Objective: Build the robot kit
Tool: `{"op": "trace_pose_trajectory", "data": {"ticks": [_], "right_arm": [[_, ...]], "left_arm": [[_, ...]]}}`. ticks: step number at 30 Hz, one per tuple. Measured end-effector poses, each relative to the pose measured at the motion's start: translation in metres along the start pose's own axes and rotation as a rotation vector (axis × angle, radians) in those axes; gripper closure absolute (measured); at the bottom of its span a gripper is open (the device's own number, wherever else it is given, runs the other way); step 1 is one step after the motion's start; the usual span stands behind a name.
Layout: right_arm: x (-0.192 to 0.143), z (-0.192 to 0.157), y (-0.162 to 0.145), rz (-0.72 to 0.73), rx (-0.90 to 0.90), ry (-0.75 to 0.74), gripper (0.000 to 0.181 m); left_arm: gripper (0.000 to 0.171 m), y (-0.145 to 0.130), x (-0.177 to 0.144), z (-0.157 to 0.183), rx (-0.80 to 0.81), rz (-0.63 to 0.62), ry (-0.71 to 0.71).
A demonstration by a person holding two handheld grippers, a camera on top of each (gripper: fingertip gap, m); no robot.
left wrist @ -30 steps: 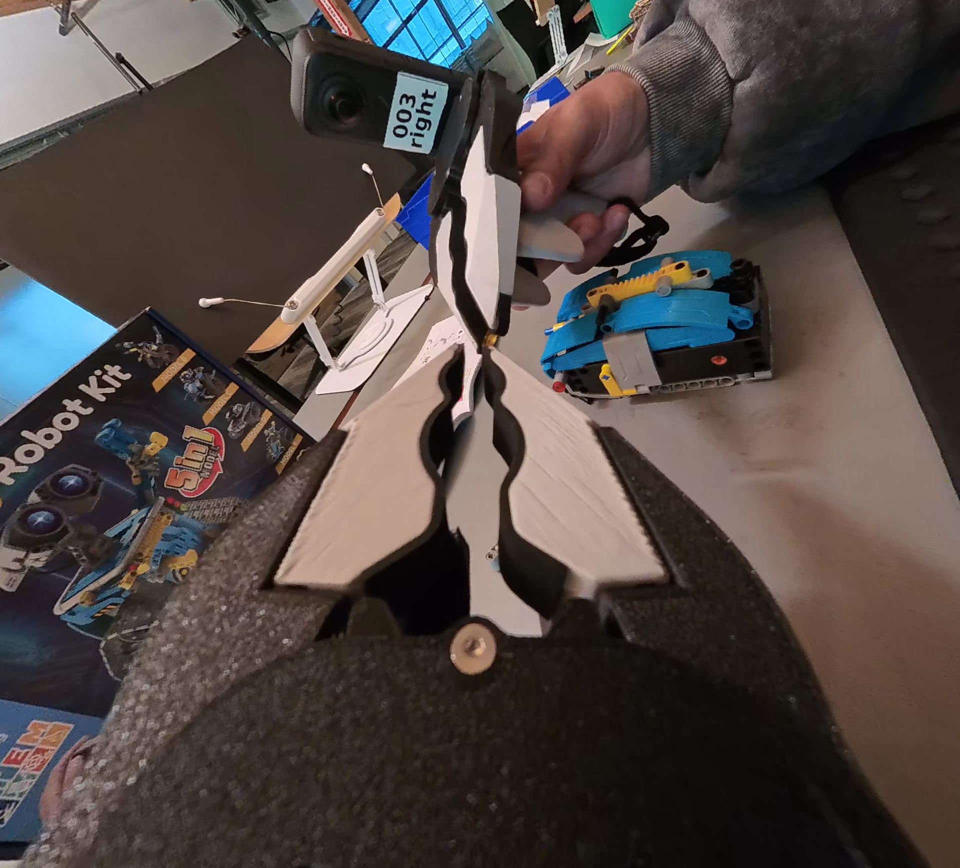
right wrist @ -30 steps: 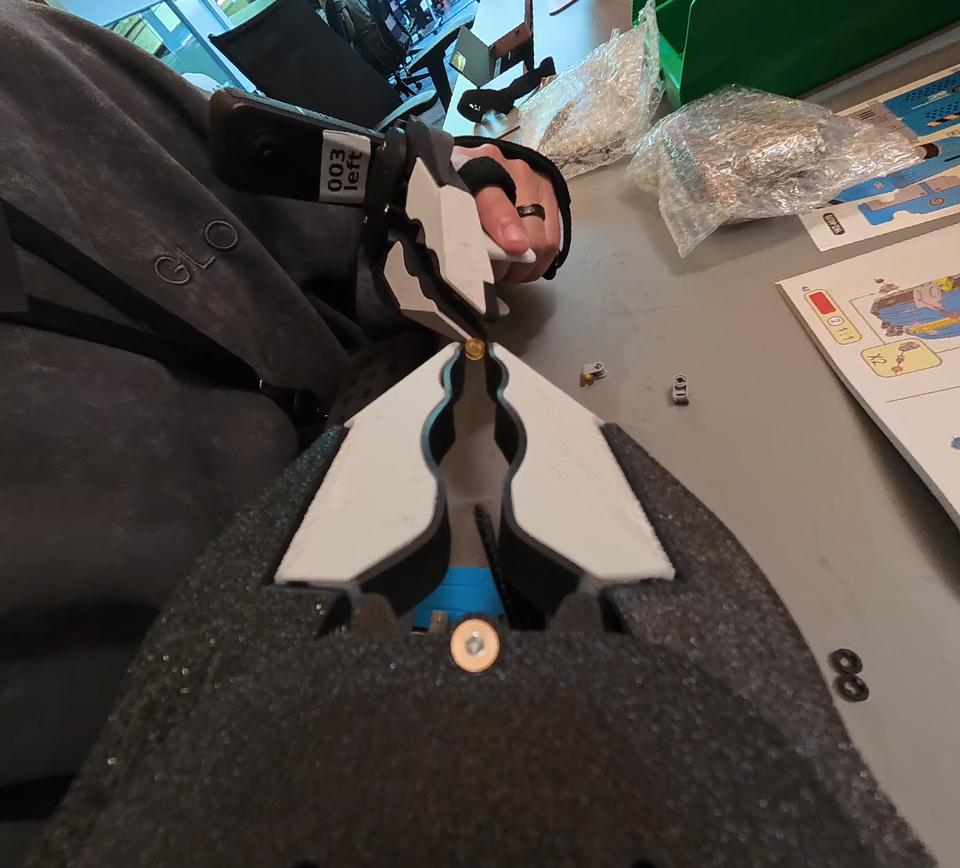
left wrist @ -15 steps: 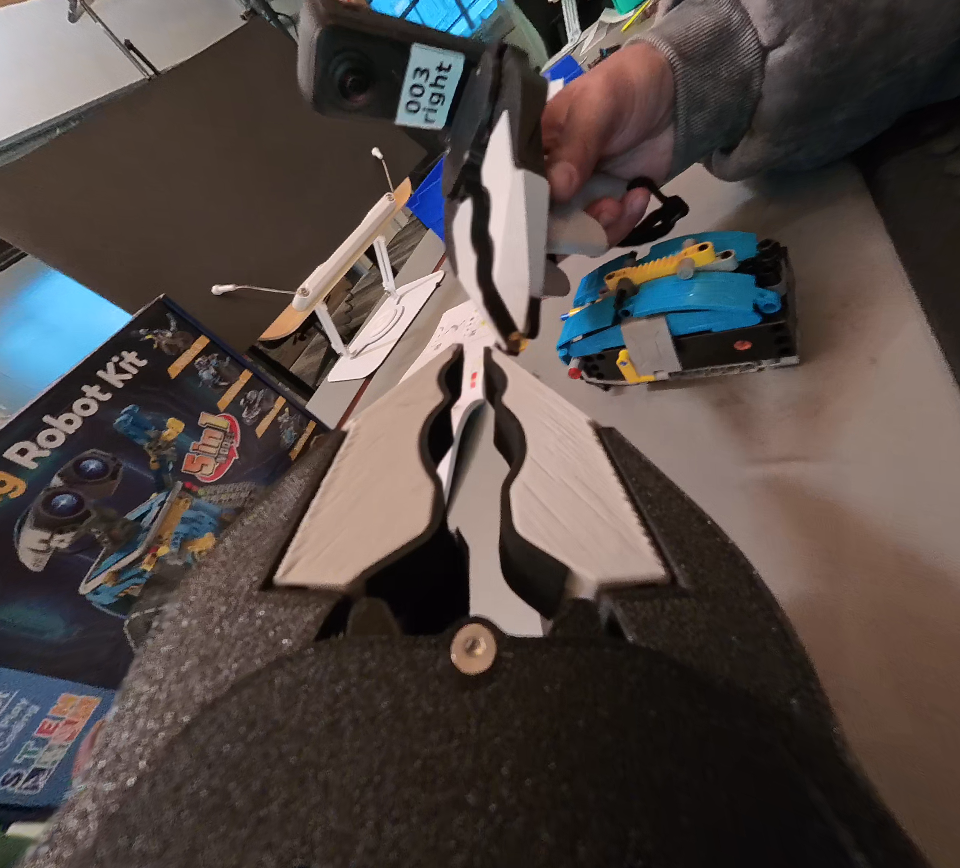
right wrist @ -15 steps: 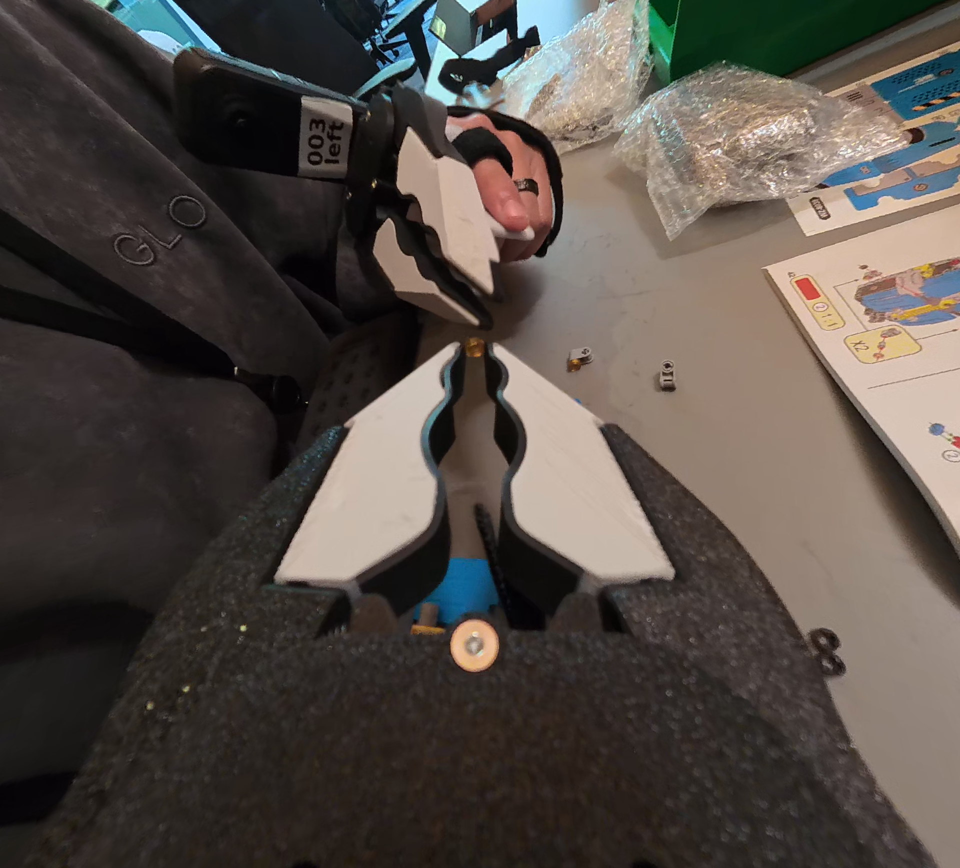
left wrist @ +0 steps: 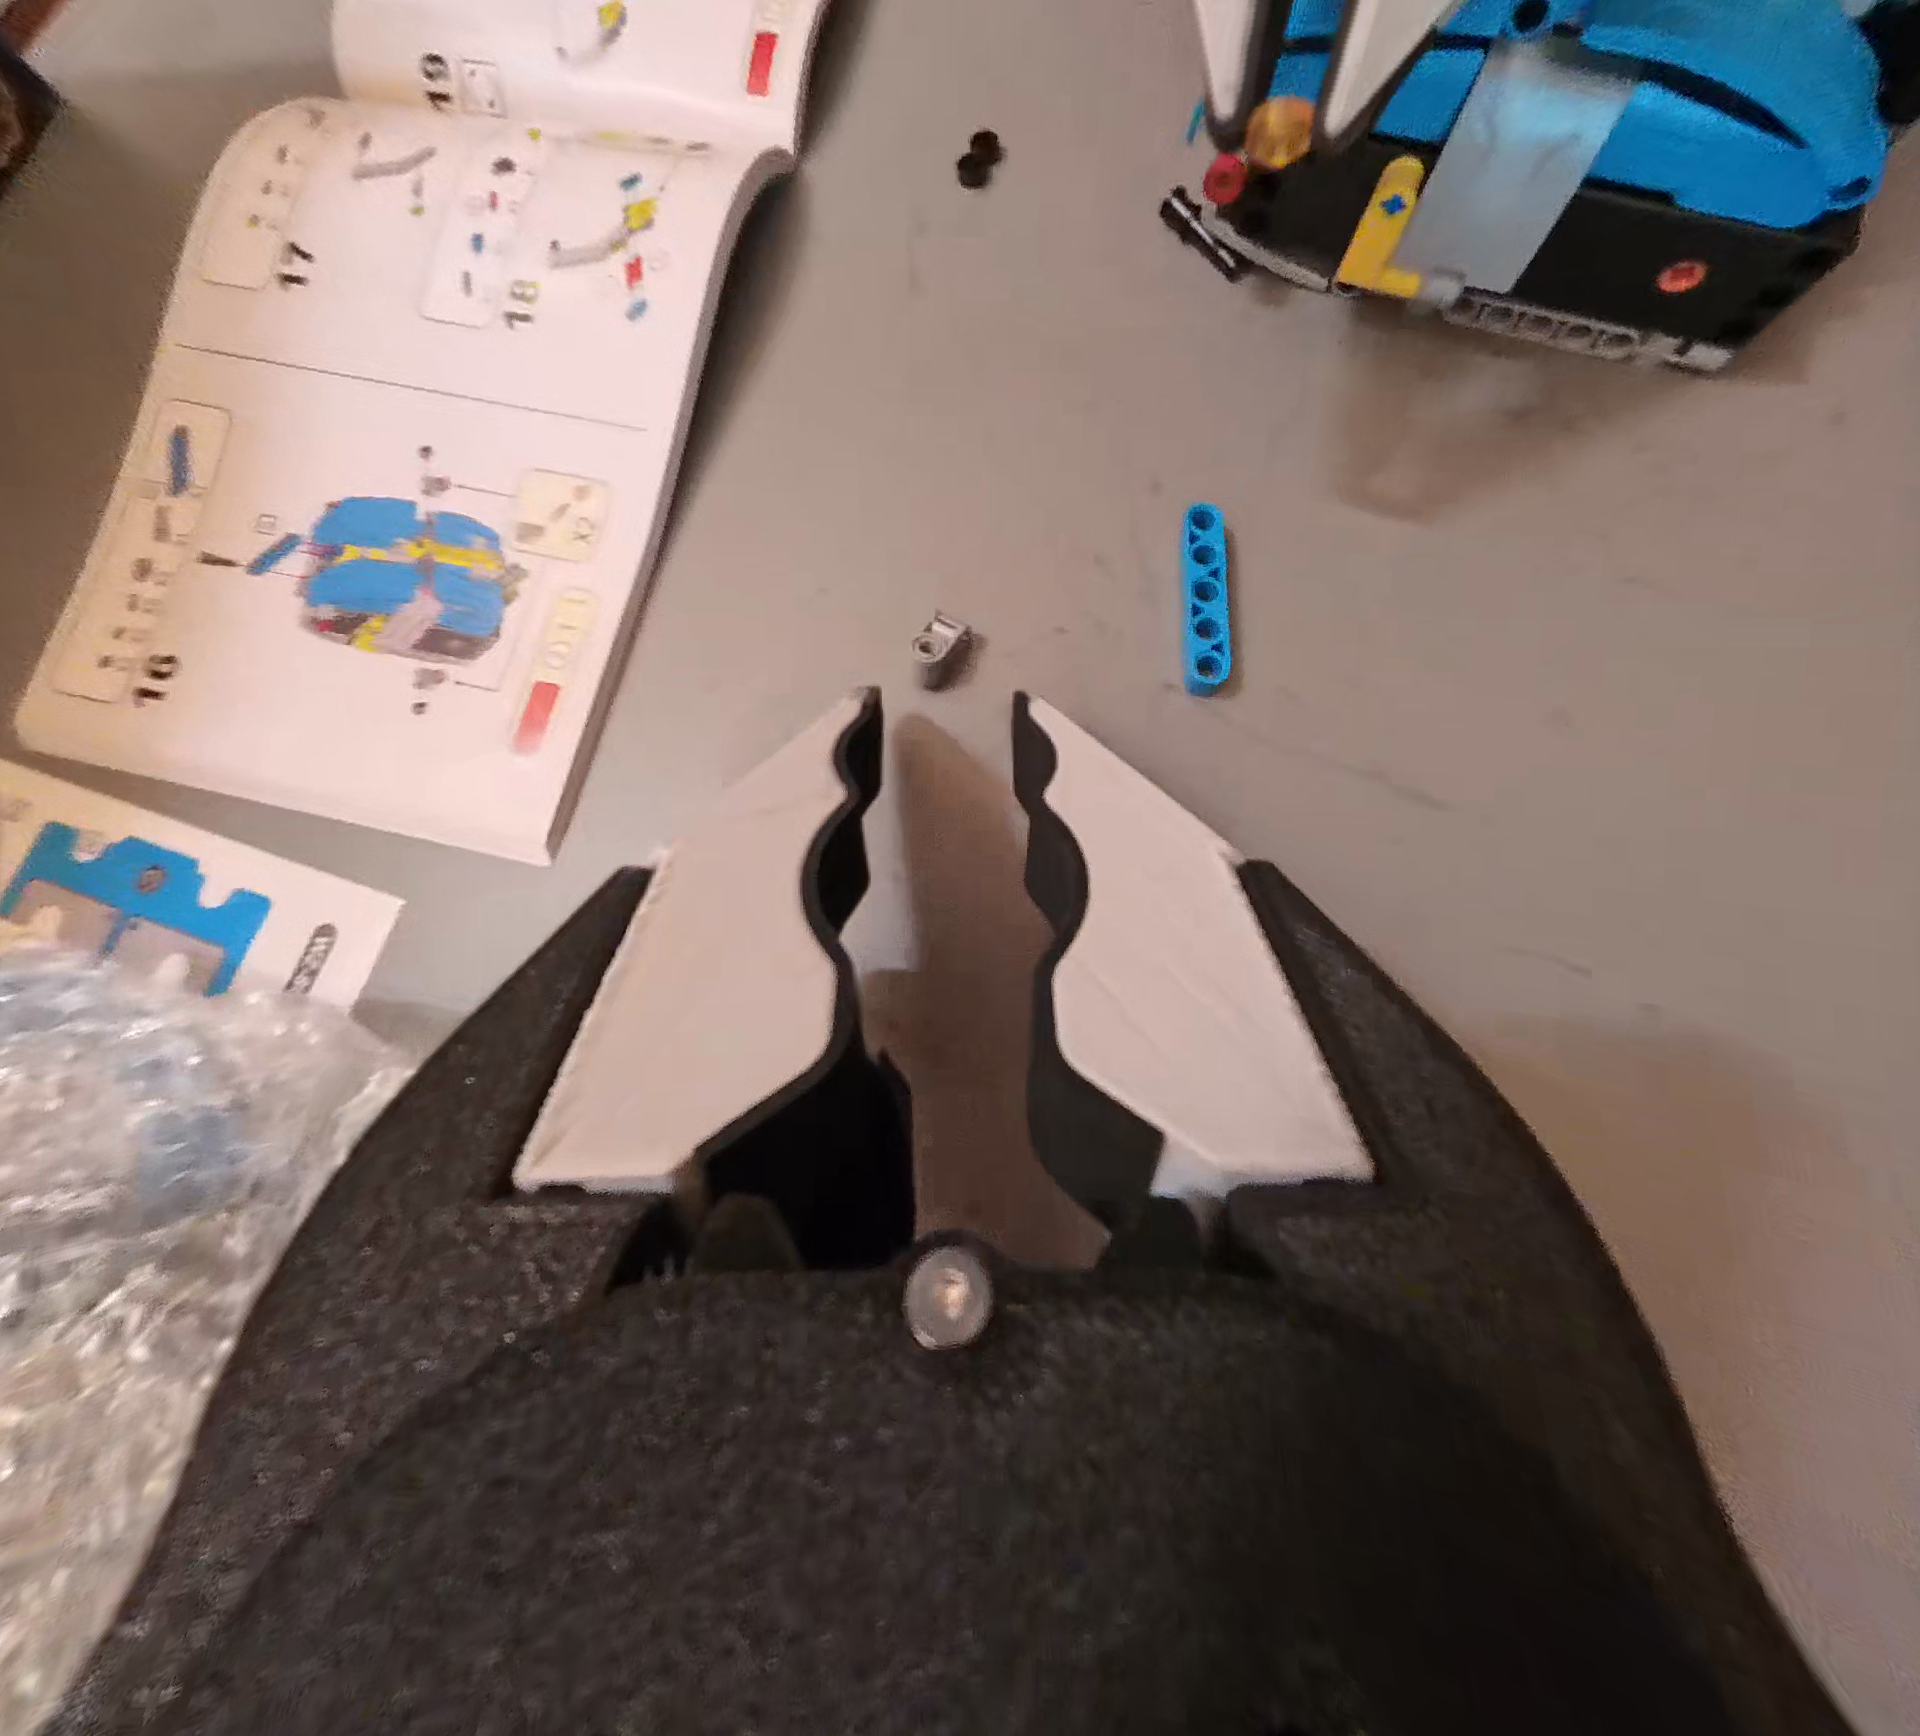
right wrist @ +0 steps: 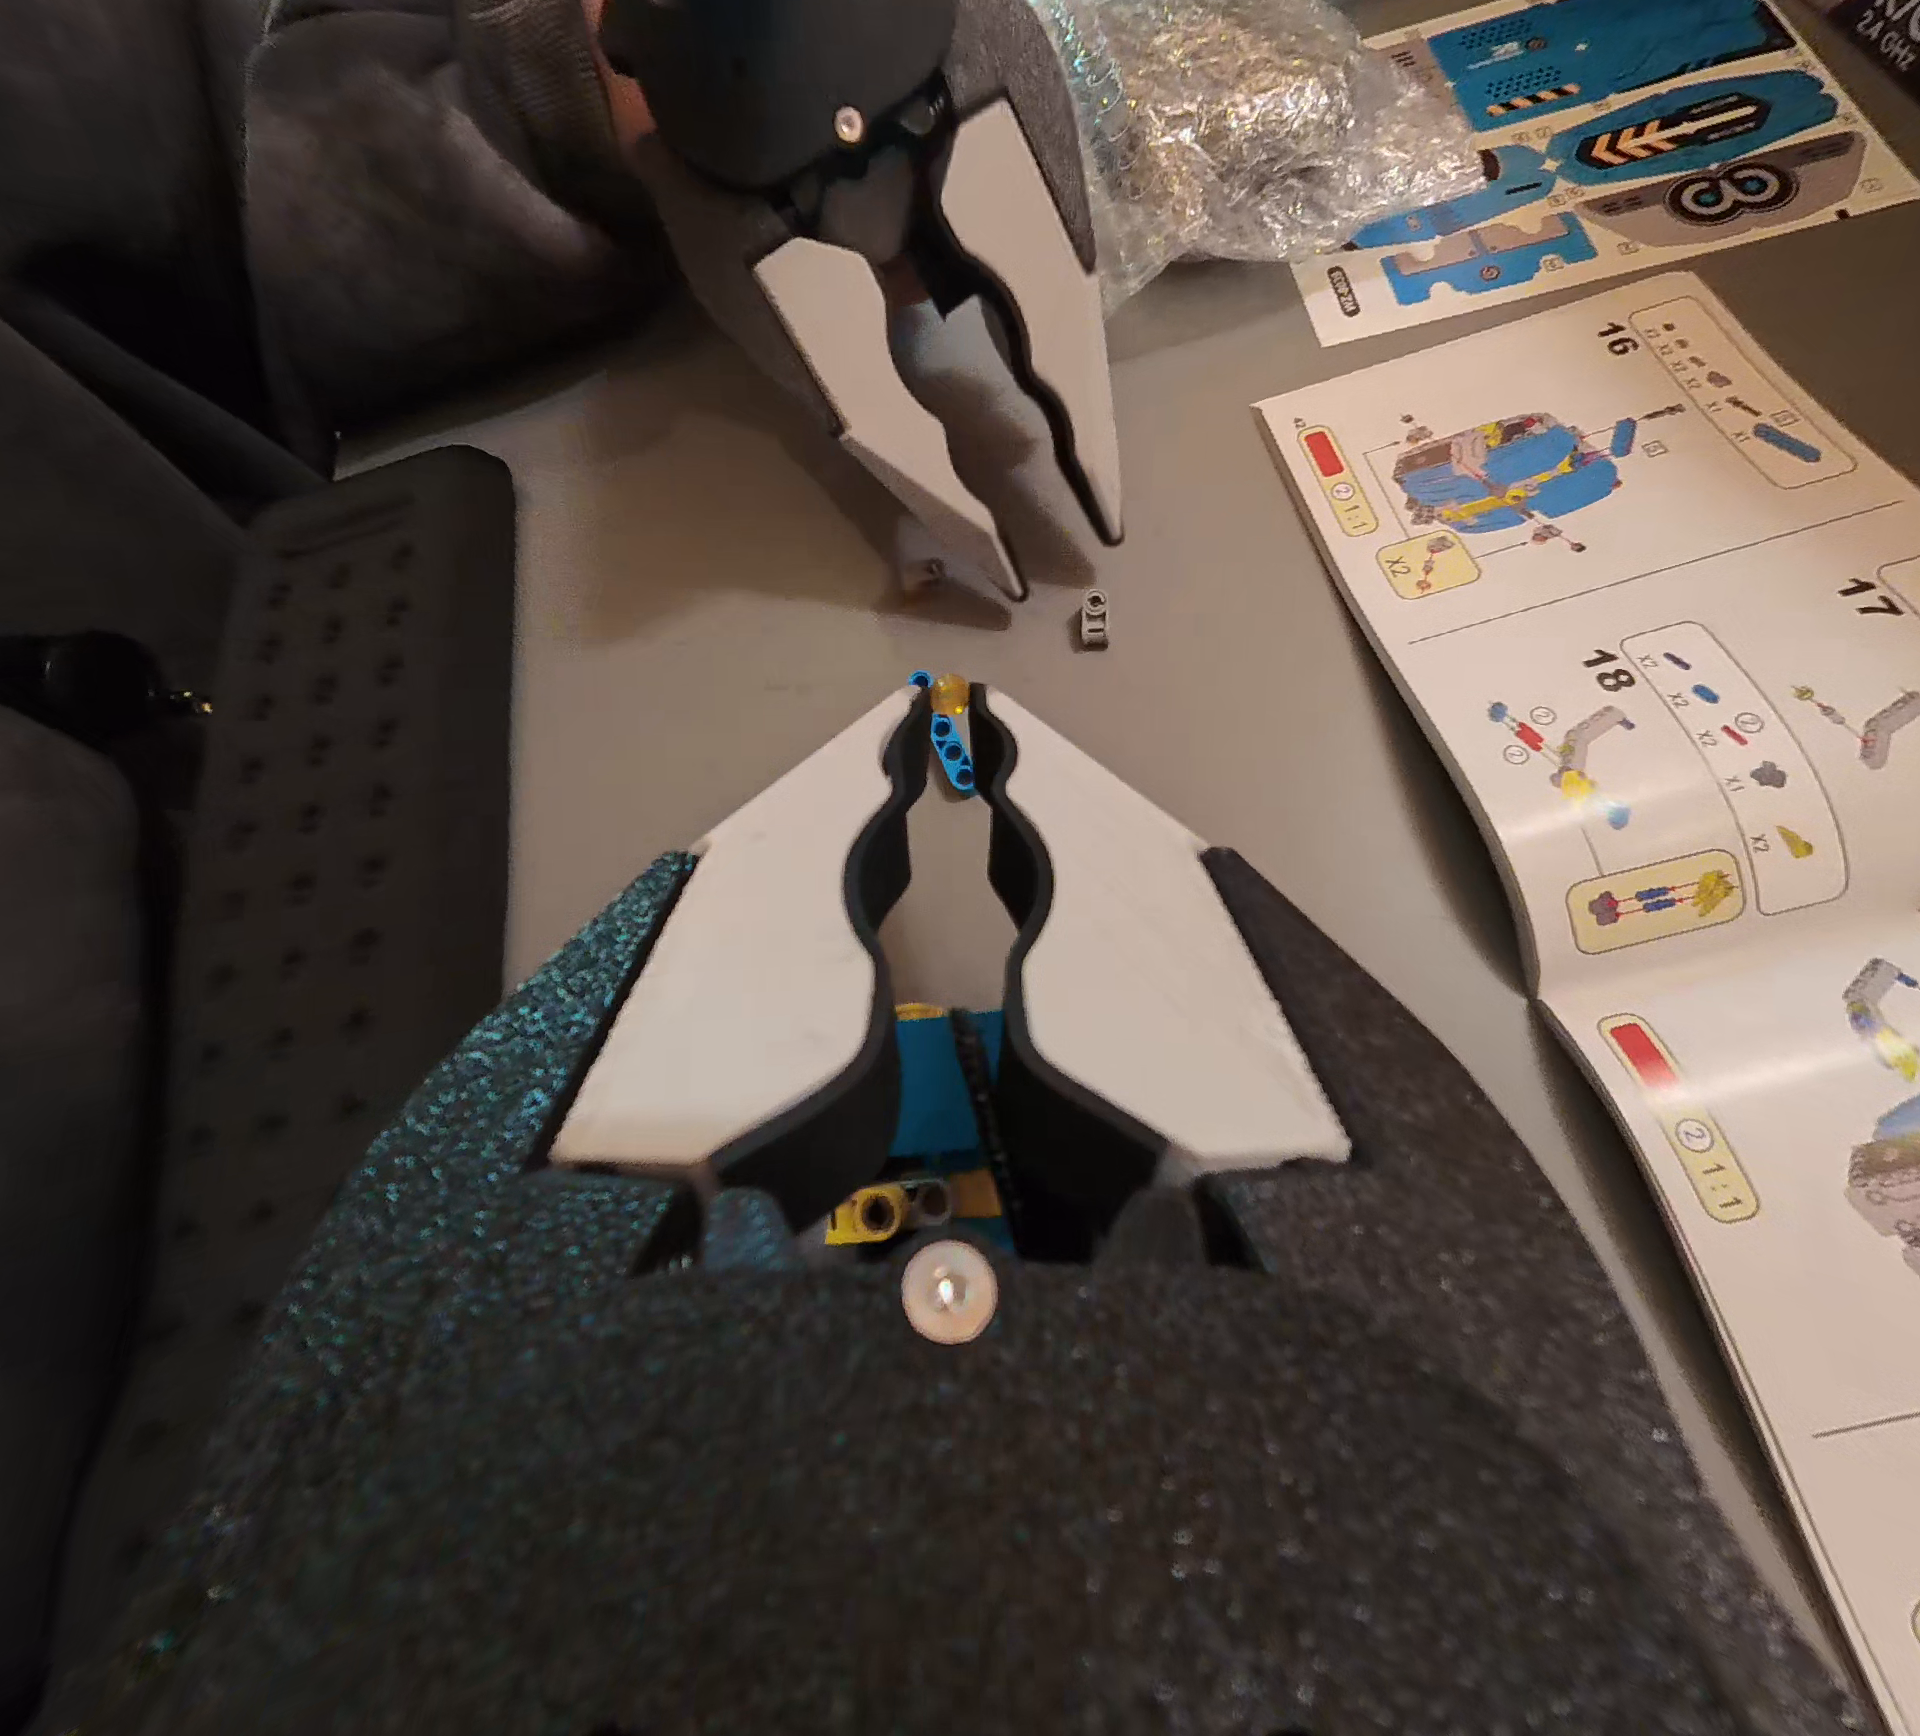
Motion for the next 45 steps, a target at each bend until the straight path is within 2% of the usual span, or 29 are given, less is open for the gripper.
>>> {"op": "trace_pose_trajectory", "data": {"ticks": [8, 11, 15, 19, 25, 27, 31, 33, 37, 39, 45], "right_arm": [[-0.001, 0.003, -0.004, -0.02, -0.013, -0.033, 0.174], [-0.003, 0.004, -0.004, -0.014, -0.008, -0.04, 0.174], [-0.006, 0.007, -0.005, -0.002, 0.008, -0.048, 0.174], [-0.008, 0.005, 0.0, 0.03, 0.014, -0.033, 0.174], [-0.01, 0.003, 0.004, 0.055, -0.049, -0.071, 0.174], [-0.013, 0.0, 0.009, 0.099, -0.068, -0.055, 0.174], [-0.016, -0.005, 0.016, 0.147, -0.118, -0.052, 0.174], [-0.015, -0.007, 0.018, 0.156, -0.127, -0.047, 0.174], [-0.016, -0.005, 0.019, 0.164, -0.145, -0.093, 0.174], [-0.018, -0.001, 0.021, 0.172, -0.155, -0.135, 0.174], [-0.022, -0.001, 0.026, 0.231, -0.134, -0.138, 0.174]], "left_arm": [[0.148, 0.003, 0.014, -0.005, 0.033, -0.027, -0.041], [0.164, 0.005, 0.017, -0.003, 0.043, -0.036, -0.07], [0.164, 0.008, 0.016, -0.001, 0.193, -0.023, 0.032], [0.164, 0.034, 0.0, 0.019, 0.458, 0.168, 0.16], [0.164, 0.062, -0.022, 0.044, 0.638, 0.431, 0.233], [0.165, 0.064, -0.025, 0.044, 0.674, 0.468, 0.269], [0.164, 0.063, -0.025, 0.045, 0.596, 0.484, 0.232], [0.164, 0.064, -0.025, 0.042, 0.495, 0.479, 0.204], [0.164, 0.075, -0.033, 0.031, 0.032, 0.573, -0.009], [0.164, 0.078, -0.038, 0.026, -0.106, 0.629, -0.097], [0.164, 0.078, -0.043, 0.02, -0.242, 0.697, -0.216]]}}
Point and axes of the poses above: each gripper's, where its closed fingertips meet, x out along the fingers, y out of its top, z = x × y across the jaws, the point moved 5 cm from there along -x, back along the fingers, and after that the axes turned 3 degrees about -x, right-handed, at the moved point
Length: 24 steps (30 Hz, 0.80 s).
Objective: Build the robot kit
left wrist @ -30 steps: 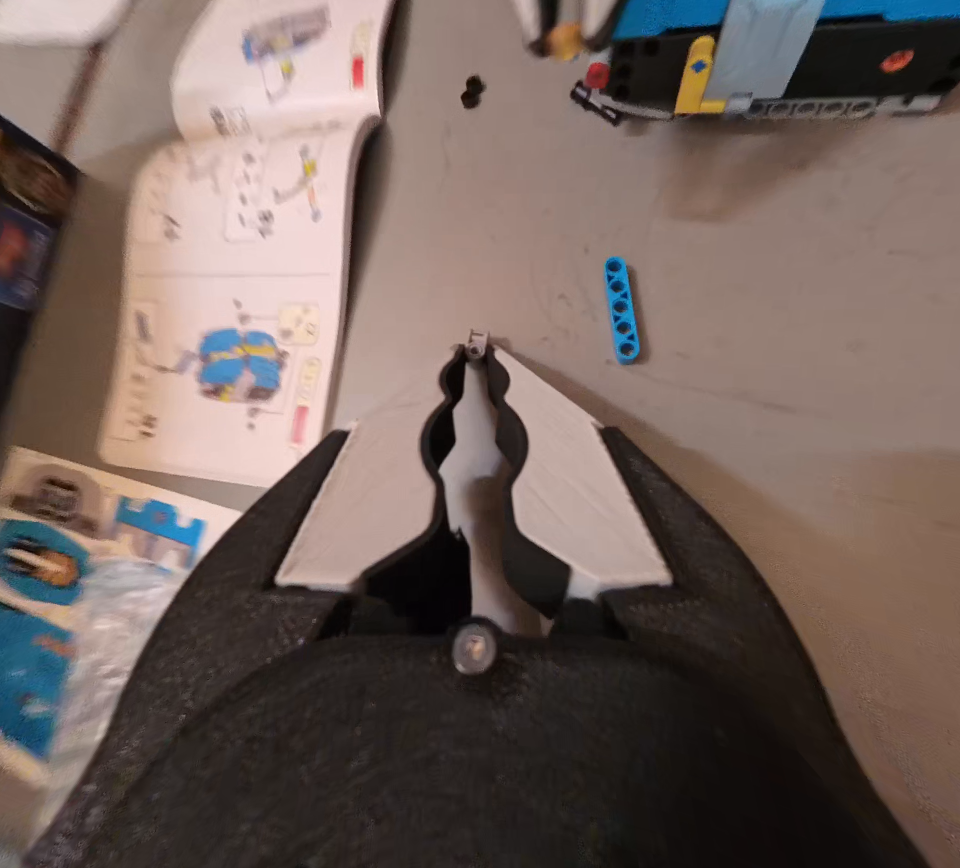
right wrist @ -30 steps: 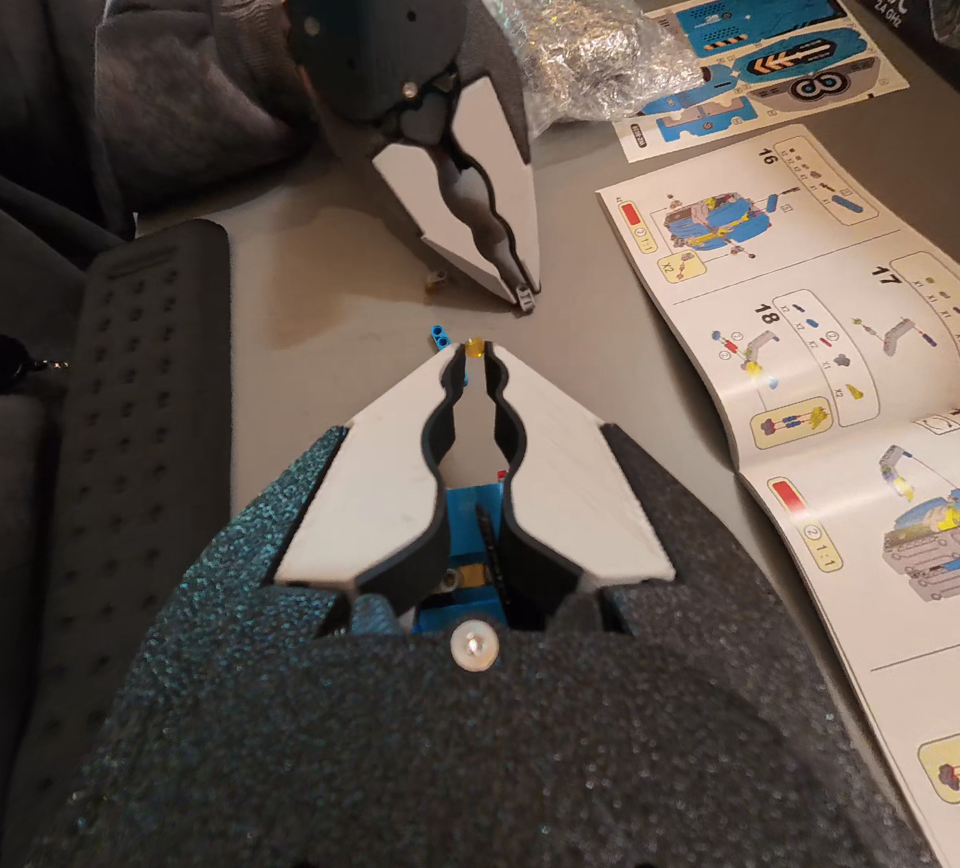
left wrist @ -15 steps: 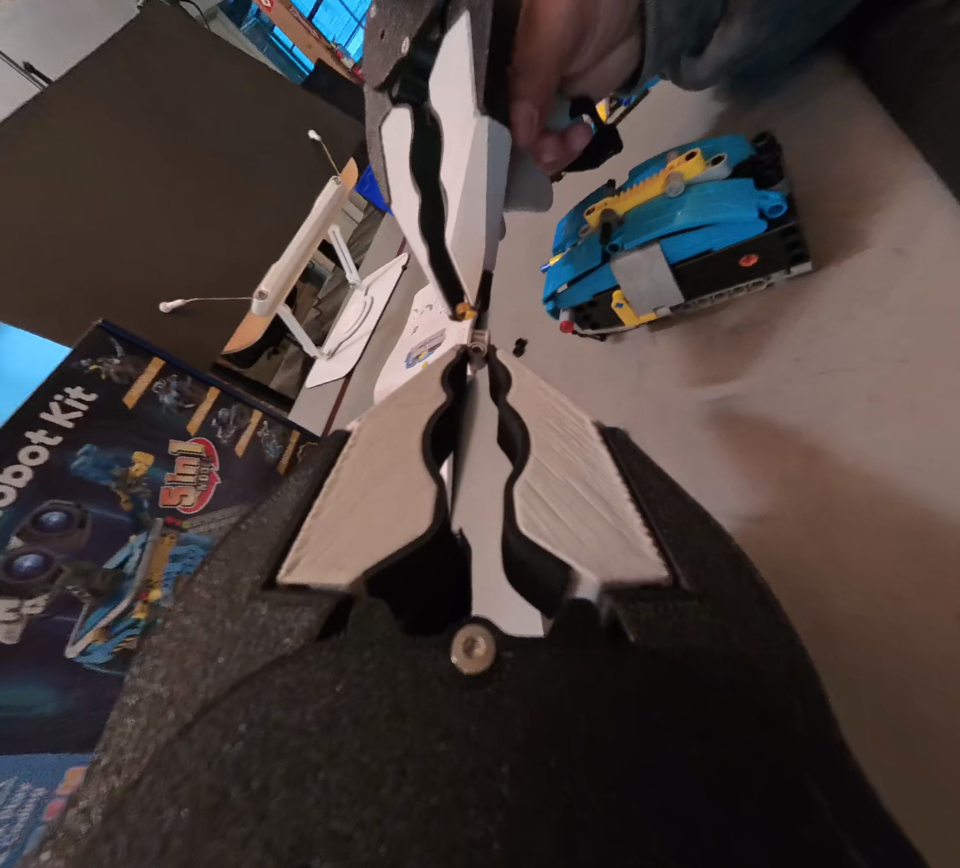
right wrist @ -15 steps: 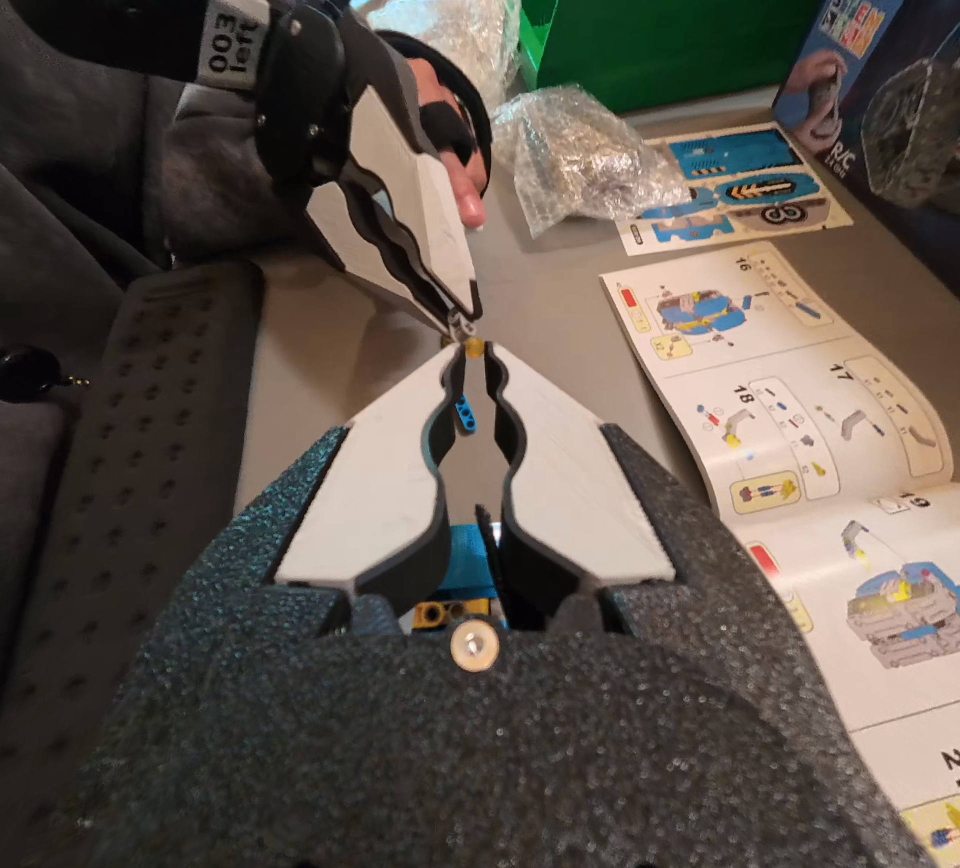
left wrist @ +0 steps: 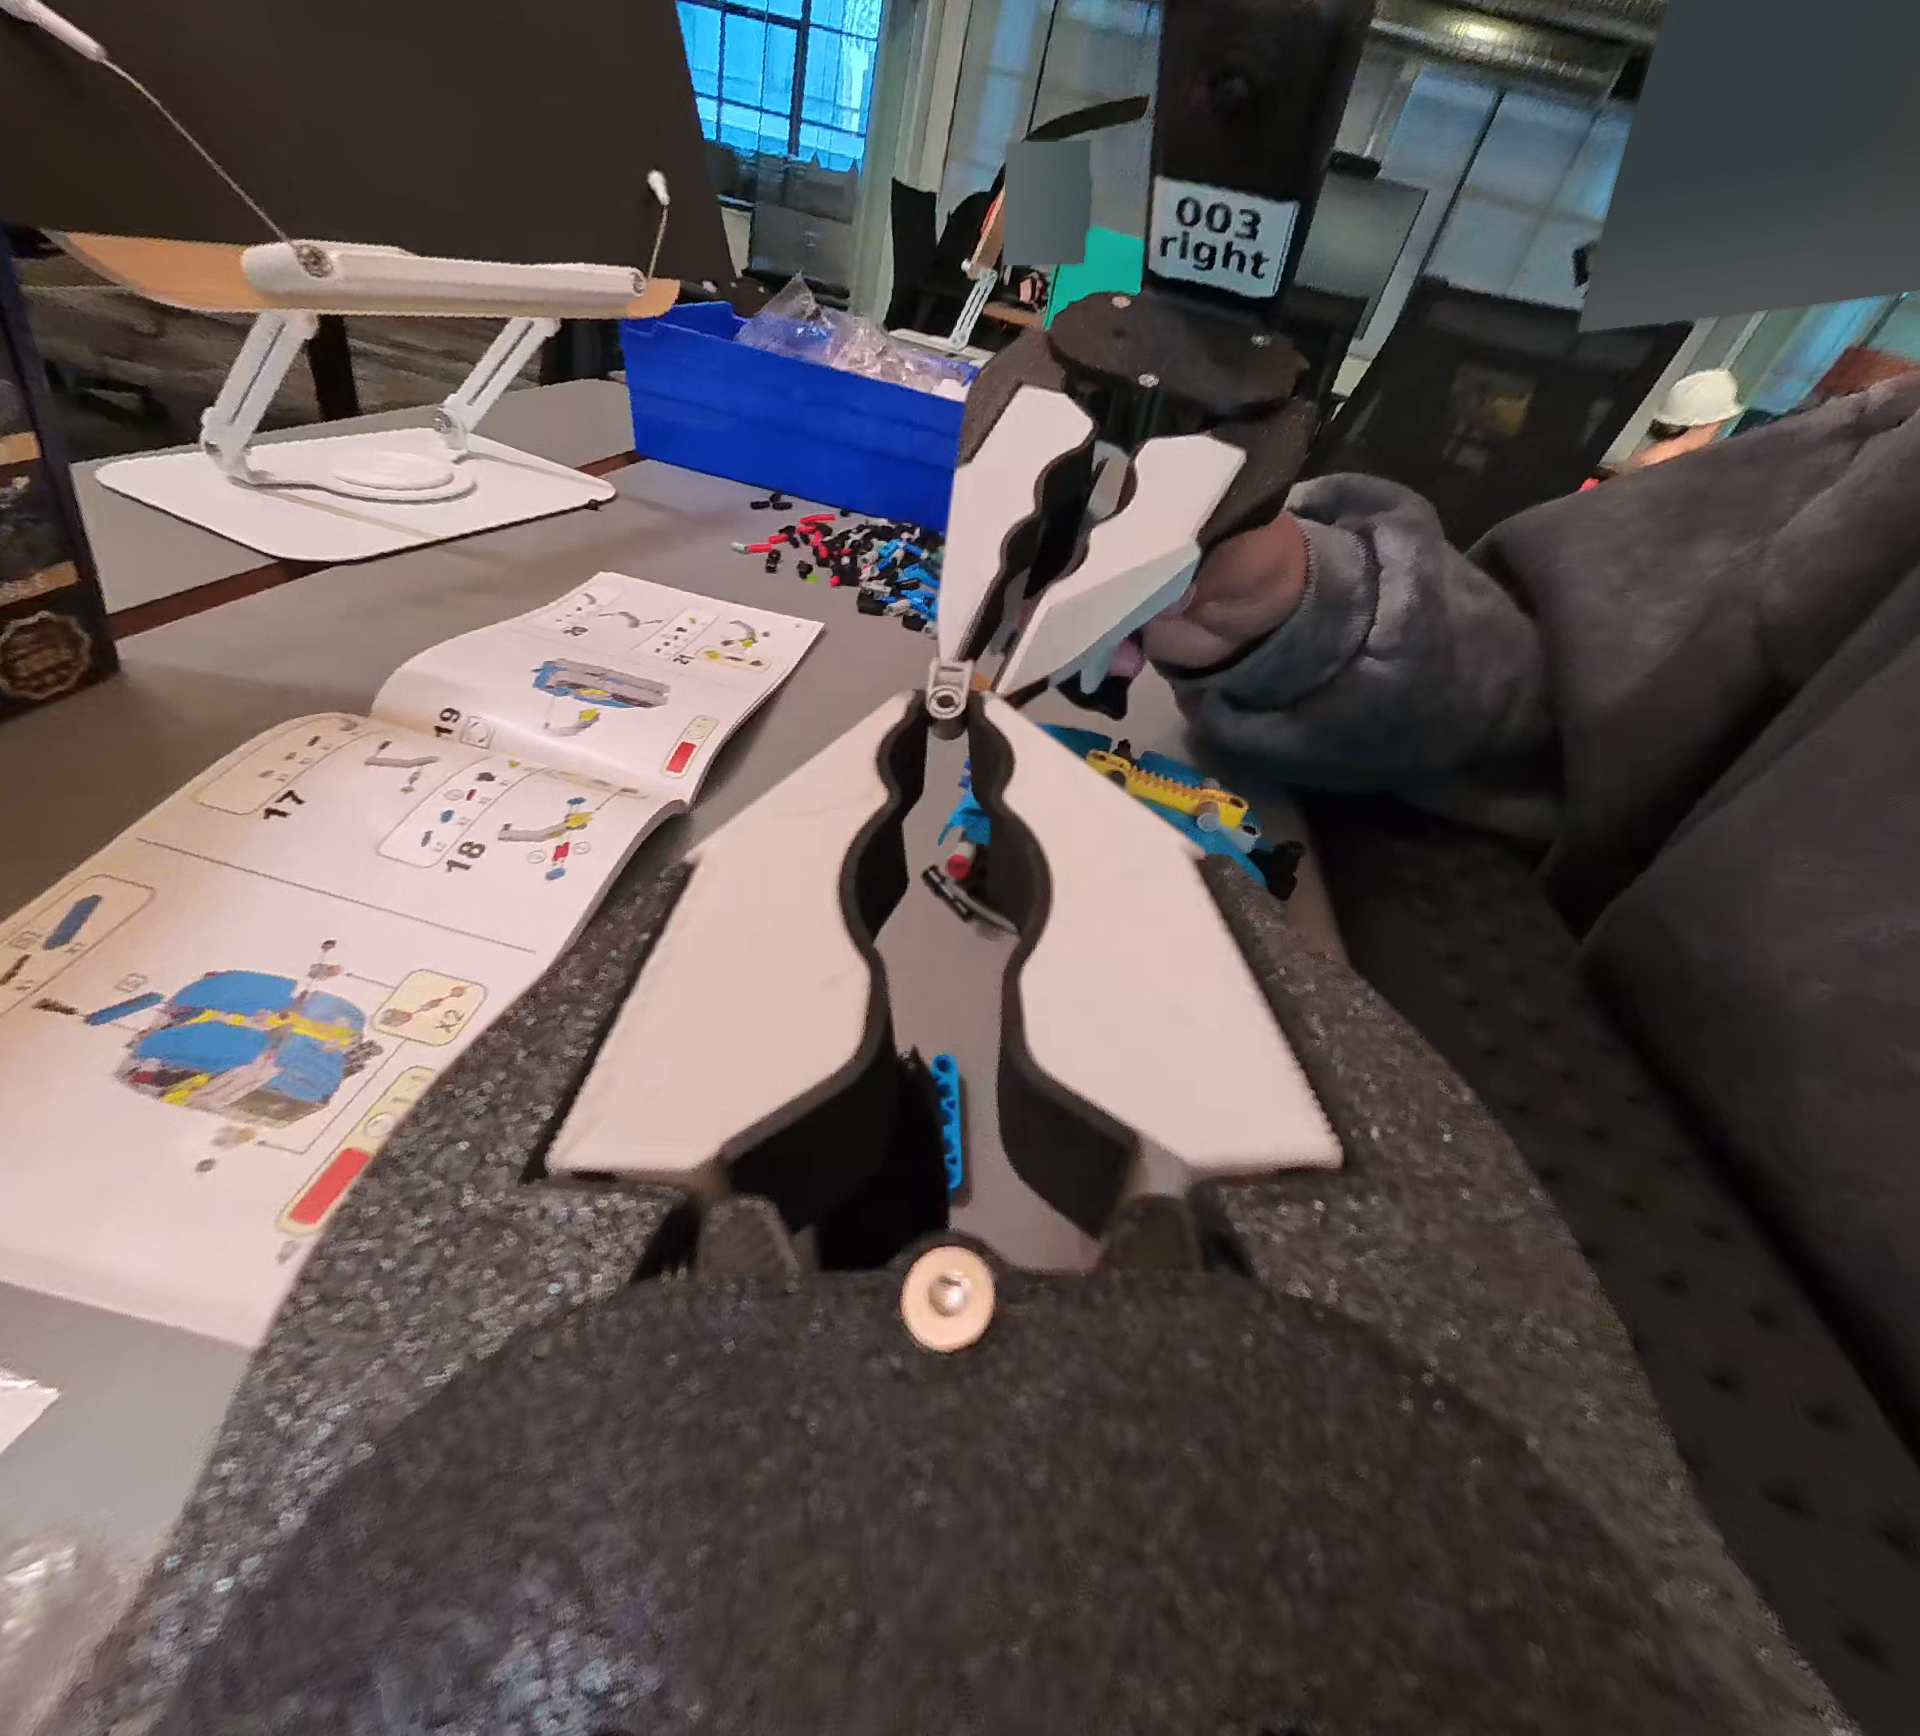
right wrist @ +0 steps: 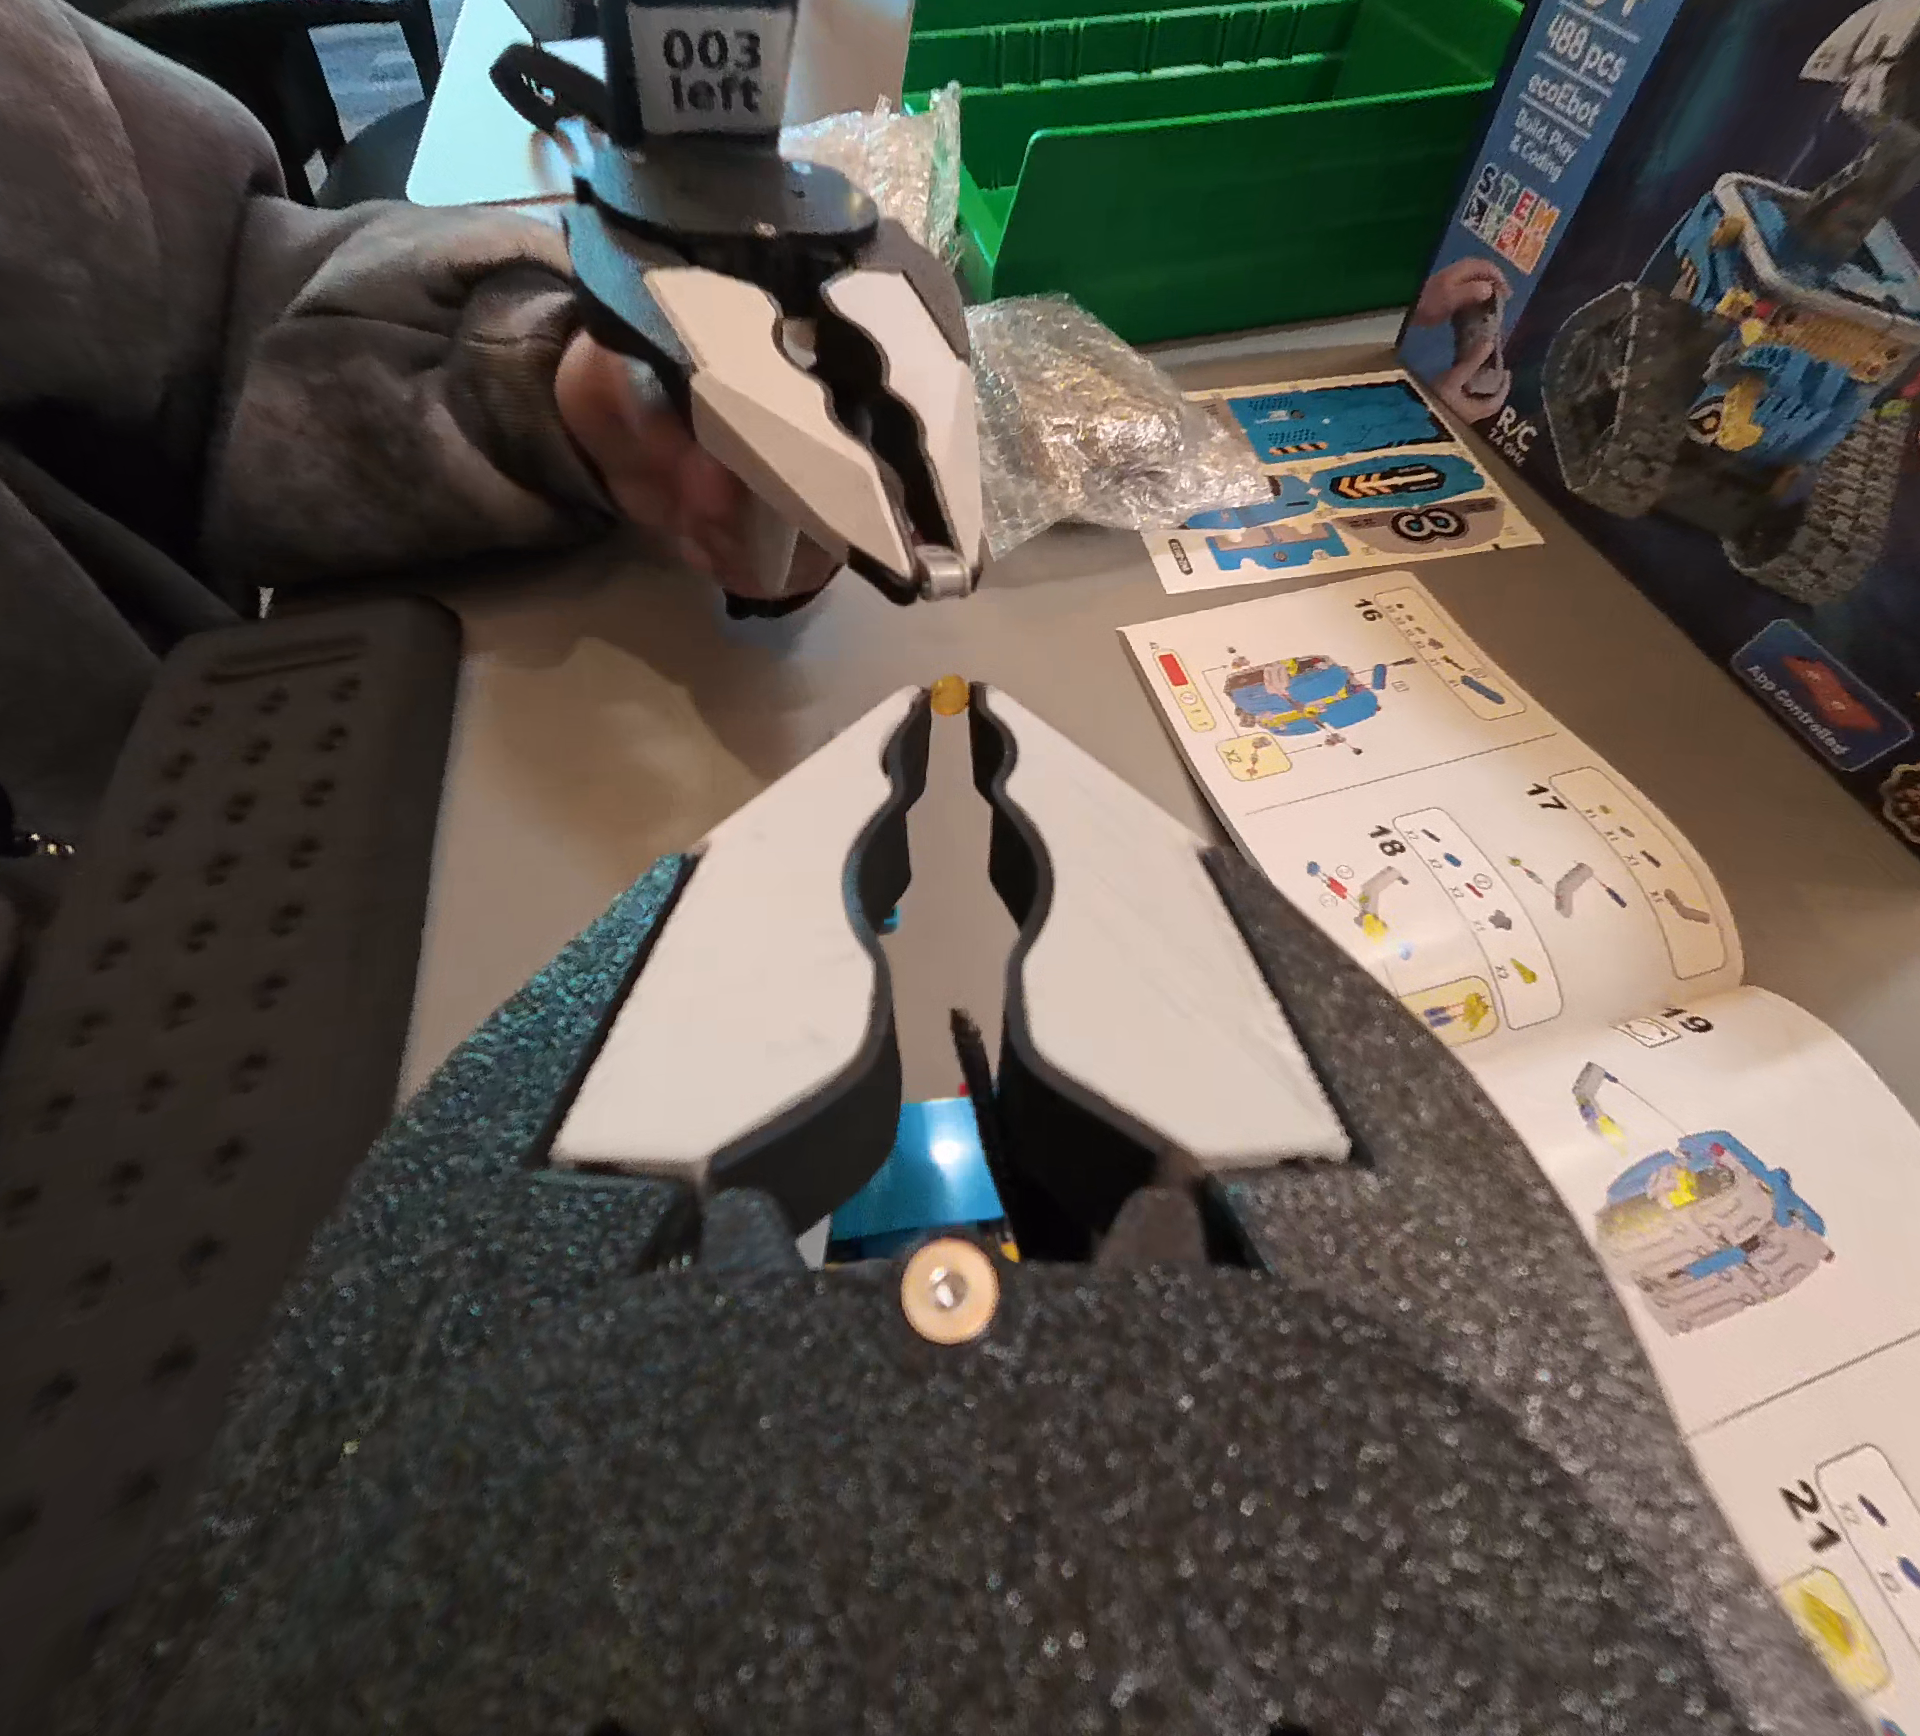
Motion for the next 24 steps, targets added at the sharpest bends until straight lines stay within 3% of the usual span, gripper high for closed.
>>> {"op": "trace_pose_trajectory", "data": {"ticks": [7, 12, 19, 24], "right_arm": [[0.0, -0.006, 0.01, 0.043, -0.036, -0.013, 0.174], [0.002, -0.016, 0.013, 0.066, -0.026, 0.056, 0.175], [-0.017, -0.016, 0.02, 0.105, -0.06, 0.091, 0.175], [-0.012, -0.024, 0.022, 0.077, -0.208, 0.031, 0.175]], "left_arm": [[0.164, -0.006, 0.005, 0.009, 0.005, -0.016, -0.06], [0.164, -0.013, 0.01, 0.018, 0.027, -0.064, -0.105], [0.165, 0.003, 0.0, 0.016, -0.078, 0.059, -0.171], [0.165, 0.003, 0.0, 0.021, -0.112, 0.05, -0.218]]}}
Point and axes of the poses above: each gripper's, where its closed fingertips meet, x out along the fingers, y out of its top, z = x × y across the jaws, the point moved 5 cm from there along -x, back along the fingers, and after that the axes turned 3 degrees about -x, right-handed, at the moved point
